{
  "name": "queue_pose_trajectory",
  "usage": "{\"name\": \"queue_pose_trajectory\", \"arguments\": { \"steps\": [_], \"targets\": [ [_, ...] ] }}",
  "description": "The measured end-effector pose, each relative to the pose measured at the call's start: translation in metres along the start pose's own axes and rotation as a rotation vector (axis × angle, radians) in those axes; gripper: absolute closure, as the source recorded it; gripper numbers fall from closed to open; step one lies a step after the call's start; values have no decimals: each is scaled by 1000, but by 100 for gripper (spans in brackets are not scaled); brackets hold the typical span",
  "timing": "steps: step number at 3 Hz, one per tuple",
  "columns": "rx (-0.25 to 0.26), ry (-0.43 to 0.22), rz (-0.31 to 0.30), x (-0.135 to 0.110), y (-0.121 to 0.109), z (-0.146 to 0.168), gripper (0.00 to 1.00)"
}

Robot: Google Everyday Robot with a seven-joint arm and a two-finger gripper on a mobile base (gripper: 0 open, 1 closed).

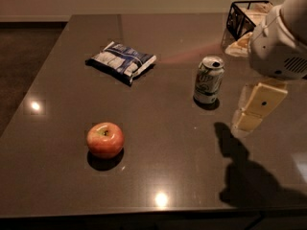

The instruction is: Pick apple

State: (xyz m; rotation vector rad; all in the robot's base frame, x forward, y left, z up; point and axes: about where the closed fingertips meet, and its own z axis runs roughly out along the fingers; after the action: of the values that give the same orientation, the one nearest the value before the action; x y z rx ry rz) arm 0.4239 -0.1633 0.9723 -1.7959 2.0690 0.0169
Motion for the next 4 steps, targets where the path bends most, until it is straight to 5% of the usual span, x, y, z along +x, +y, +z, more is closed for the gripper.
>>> {"name": "queue_pose_trajectory", "arguments": {
  "steps": [2,4],
  "targets": [
    [-37,-119,-96,-82,21,38,0],
    [-104,-142,-163,-143,56,90,0]
  ]
}}
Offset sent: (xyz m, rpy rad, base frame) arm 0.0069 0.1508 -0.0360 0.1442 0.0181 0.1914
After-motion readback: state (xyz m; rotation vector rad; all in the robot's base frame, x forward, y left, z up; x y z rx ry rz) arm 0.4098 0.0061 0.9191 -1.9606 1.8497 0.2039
